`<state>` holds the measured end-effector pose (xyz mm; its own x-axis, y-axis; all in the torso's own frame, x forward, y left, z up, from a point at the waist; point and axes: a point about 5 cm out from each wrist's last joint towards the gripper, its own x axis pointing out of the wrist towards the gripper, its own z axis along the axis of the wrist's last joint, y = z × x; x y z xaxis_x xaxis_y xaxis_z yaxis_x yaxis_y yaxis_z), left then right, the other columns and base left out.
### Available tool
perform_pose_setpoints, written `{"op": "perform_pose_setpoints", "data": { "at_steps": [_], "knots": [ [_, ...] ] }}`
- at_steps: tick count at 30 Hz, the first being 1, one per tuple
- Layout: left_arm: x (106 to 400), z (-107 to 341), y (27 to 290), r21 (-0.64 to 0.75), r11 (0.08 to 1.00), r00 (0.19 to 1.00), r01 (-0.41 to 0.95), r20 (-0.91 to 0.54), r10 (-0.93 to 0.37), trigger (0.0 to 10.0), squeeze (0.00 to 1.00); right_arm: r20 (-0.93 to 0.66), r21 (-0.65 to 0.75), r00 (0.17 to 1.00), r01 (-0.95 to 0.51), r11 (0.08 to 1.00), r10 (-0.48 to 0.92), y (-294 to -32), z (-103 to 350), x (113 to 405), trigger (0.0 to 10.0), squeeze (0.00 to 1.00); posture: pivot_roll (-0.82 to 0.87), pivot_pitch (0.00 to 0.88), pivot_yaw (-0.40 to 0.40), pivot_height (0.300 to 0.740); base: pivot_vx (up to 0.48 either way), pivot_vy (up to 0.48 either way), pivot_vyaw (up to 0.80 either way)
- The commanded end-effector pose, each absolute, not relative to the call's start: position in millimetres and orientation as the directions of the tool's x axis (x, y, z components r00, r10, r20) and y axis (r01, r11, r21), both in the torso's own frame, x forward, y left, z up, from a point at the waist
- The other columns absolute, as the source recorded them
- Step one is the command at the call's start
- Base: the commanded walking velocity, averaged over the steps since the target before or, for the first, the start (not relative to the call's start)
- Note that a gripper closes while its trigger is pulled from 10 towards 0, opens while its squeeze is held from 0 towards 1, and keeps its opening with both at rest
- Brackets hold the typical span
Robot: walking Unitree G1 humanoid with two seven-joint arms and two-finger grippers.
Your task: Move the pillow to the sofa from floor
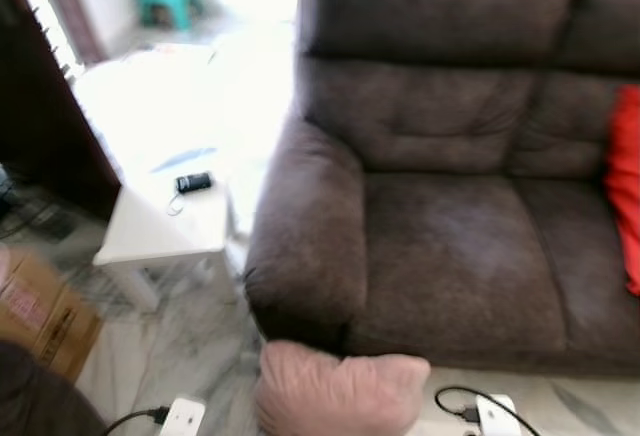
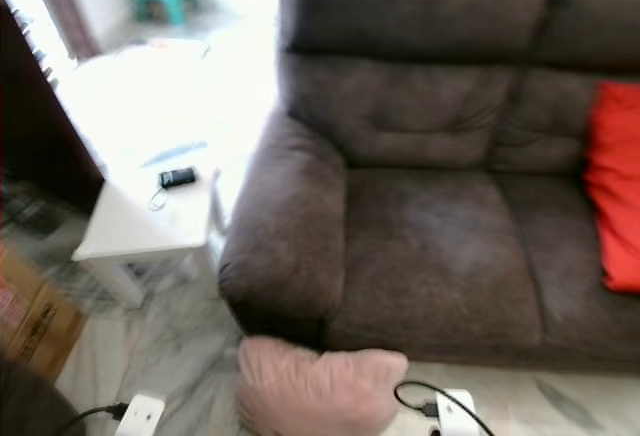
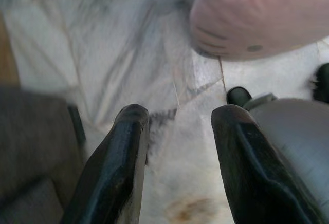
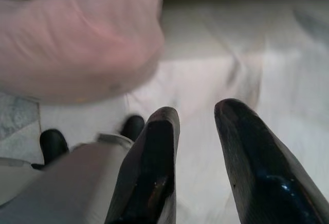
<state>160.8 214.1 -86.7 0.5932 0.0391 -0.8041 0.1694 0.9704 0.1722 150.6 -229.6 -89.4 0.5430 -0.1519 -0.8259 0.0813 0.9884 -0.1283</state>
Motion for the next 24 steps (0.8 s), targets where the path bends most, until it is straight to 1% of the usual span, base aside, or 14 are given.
{"op": "perform_pose_setpoints", "data": {
  "at_steps": [1, 4, 8, 10, 18, 24],
  "knots": [
    [163.6, -86.4, 209.4, 0.166, 0.969, 0.598, 0.185, -0.801, 0.023, 10.0, 0.00, -0.833, -0.127, 0.529, 0.106, 0.986, -0.164, -231.6, -90.6, 147.2, 10.0, 0.00, 0.04, 0.071, 0.014, 0.740, 0.000, 0.000, -0.77],
    [163.8, -86.3, 209.2, 0.167, 0.968, 0.600, 0.186, -0.800, 0.022, 10.0, 0.00, -0.827, -0.118, 0.539, 0.107, 0.987, -0.157, -225.9, -90.0, 151.9, 10.0, 0.00, 0.03, 0.071, 0.015, 0.740, 0.000, 0.000, -0.77],
    [164.5, -85.9, 208.9, 0.167, 0.968, 0.603, 0.189, -0.797, 0.020, 10.0, 0.00, -0.824, -0.103, 0.550, 0.090, 0.991, -0.135, -207.2, -91.2, 158.5, 10.0, 0.00, 0.04, 0.071, 0.015, 0.740, 0.000, 0.000, 0.00],
    [165.1, -85.7, 208.8, 0.168, 0.968, 0.605, 0.189, -0.796, 0.020, 10.0, 0.00, -0.824, -0.099, 0.551, 0.087, 0.991, -0.131, -204.0, -91.5, 159.2, 10.0, 0.00, 0.04, 0.072, 0.013, 0.740, 0.000, 0.000, 0.00],
    [166.6, -85.0, 208.4, 0.167, 0.968, 0.609, 0.188, -0.793, 0.018, 10.0, 0.00, -0.823, -0.098, 0.553, 0.091, 0.991, -0.132, -202.7, -91.7, 159.2, 10.0, 0.00, 0.04, 0.072, 0.017, 0.740, 0.000, 0.000, 0.00],
    [170.0, -83.4, 207.6, 0.170, 0.968, 0.623, 0.184, -0.782, 0.019, 10.0, 0.00, -0.823, -0.099, 0.552, 0.093, 0.991, -0.134, -206.9, -91.6, 157.6, 10.0, 0.00, 0.04, 0.071, 0.016, 0.740, 0.000, 0.000, 0.00]
  ]
}}
